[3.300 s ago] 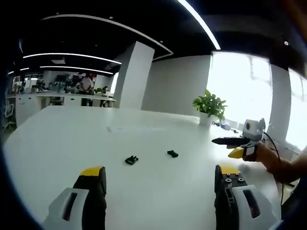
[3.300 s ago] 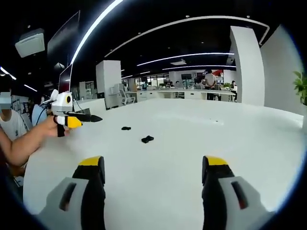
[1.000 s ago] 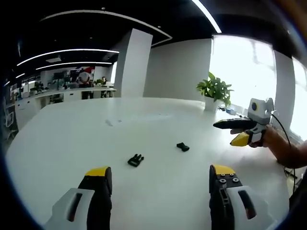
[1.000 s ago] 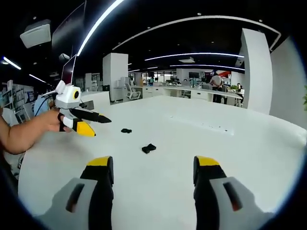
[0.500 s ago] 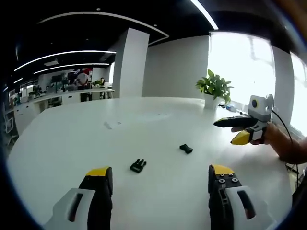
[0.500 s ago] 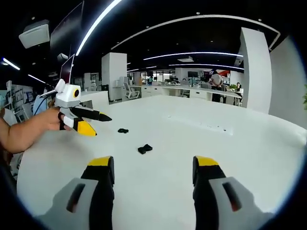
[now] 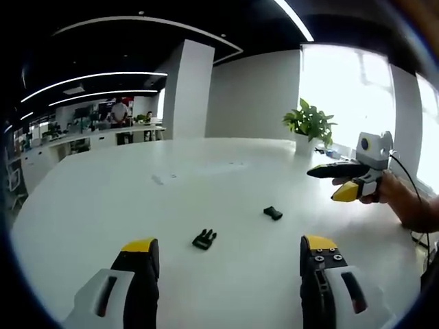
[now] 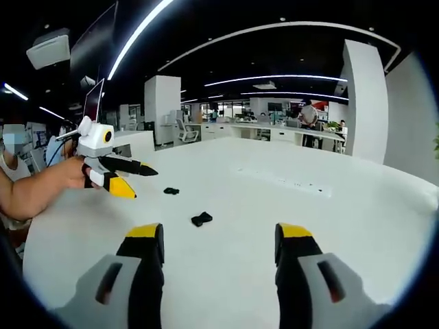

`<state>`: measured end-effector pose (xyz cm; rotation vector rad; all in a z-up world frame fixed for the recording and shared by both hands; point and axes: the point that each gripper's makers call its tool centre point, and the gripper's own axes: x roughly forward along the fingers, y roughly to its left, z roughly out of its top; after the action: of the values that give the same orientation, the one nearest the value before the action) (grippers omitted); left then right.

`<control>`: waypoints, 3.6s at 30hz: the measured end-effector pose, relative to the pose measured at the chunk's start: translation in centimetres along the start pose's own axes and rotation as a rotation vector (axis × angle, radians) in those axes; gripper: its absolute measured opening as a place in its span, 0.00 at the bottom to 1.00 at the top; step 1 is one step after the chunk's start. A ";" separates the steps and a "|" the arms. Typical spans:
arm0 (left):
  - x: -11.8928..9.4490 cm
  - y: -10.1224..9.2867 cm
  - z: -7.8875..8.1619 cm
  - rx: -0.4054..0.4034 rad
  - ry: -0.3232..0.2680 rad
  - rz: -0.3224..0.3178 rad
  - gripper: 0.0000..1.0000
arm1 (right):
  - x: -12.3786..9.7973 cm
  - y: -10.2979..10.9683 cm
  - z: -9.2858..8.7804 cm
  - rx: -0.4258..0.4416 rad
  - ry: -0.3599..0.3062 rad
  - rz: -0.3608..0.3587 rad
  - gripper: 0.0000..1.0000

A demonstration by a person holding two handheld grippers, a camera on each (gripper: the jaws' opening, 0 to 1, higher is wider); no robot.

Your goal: Snap the two parts of the plastic buckle together until the buckle closes and remains connected.

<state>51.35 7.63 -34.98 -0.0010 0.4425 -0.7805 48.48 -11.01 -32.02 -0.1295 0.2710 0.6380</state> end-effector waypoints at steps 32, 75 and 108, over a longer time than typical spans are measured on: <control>1.3 0.7 0.6 0.027 0.003 0.011 0.83 | 1.5 -1.1 0.6 -0.006 0.003 0.010 0.65; 2.8 3.3 0.2 0.041 0.055 0.010 0.70 | 4.3 -2.5 1.5 -0.015 0.004 0.023 0.60; 4.2 4.3 1.0 0.047 0.061 -0.018 0.74 | 7.1 -3.4 2.3 -0.018 0.008 0.039 0.59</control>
<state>57.27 7.72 -36.34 0.0628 0.4821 -0.8105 56.54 -9.21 -31.75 -0.1443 0.2759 0.6794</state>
